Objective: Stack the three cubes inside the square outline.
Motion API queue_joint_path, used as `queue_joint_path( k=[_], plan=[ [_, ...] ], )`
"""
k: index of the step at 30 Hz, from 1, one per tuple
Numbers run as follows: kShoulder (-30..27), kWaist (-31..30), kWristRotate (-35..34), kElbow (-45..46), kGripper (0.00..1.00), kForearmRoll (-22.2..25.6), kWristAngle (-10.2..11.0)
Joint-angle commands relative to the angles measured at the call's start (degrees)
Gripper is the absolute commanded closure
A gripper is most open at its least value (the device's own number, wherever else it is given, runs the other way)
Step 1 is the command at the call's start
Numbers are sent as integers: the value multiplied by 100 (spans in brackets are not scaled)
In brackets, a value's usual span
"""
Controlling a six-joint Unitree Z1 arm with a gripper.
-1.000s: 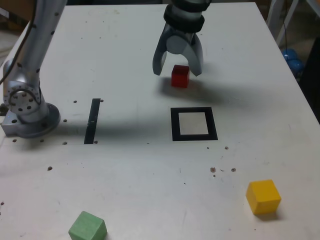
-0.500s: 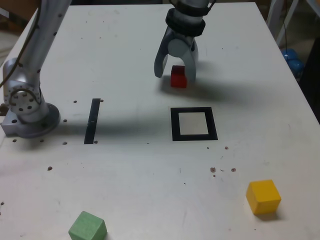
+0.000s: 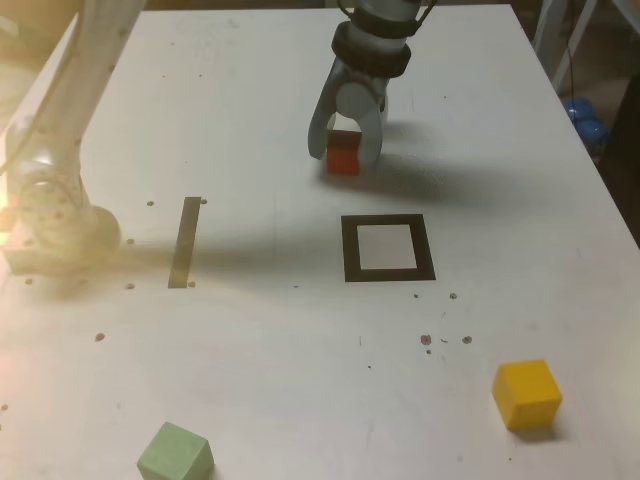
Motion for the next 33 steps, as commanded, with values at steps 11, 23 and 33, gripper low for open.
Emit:
queue_joint_path(
  k=[11, 23, 33],
  plan=[
    [-365, -447, -424, 161, 64, -75, -434],
    [-630, -1513, -2171, 311, 64, -35, -514],
    [-460, -2173, -2859, 119, 64, -64, -722]
  ],
)
